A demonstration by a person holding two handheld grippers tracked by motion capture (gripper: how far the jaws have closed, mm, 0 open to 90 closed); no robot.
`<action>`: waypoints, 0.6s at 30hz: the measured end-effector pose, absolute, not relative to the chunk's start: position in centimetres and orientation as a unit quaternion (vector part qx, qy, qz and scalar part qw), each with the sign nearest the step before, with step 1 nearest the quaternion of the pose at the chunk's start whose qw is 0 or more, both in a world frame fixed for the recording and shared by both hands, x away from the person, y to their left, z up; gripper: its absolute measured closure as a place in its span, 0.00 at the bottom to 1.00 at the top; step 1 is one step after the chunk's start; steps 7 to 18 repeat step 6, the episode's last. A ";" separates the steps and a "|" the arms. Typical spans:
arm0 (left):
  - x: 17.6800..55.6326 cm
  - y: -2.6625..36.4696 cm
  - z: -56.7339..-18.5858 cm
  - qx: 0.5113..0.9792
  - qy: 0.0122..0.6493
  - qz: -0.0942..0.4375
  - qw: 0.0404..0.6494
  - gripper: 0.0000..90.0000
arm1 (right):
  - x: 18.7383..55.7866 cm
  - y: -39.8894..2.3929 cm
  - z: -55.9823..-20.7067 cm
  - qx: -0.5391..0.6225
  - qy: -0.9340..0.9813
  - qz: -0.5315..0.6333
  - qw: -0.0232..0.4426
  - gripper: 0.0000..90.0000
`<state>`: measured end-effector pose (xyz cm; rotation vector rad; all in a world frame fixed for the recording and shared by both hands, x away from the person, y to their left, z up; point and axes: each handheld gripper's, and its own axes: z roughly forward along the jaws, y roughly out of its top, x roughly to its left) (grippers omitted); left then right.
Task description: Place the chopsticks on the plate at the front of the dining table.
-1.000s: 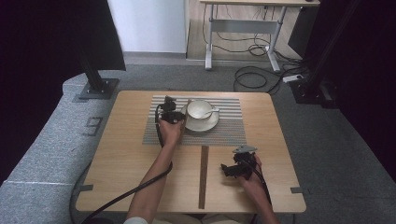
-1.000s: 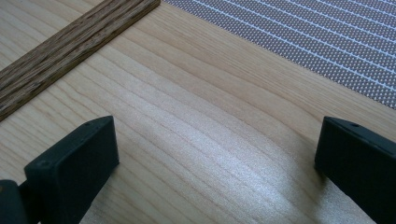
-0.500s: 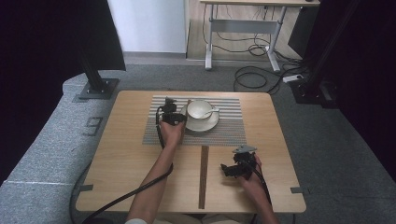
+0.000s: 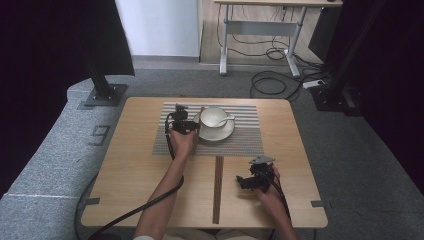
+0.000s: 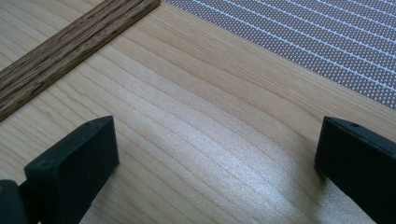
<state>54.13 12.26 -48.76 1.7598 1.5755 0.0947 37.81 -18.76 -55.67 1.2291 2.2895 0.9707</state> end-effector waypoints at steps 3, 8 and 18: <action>53.7 12.7 -48.4 0.691 0.612 0.044 0.383 0.82 | 37.8 -18.8 -55.7 0.436 0.812 0.344 0.183 0.00; 53.1 13.4 -48.0 0.690 0.606 0.052 0.391 0.80 | 37.8 -18.8 -55.7 0.436 0.812 0.344 0.183 0.00; 53.1 13.4 -48.0 0.690 0.606 0.052 0.391 0.80 | 37.8 -18.8 -55.7 0.436 0.812 0.344 0.183 0.00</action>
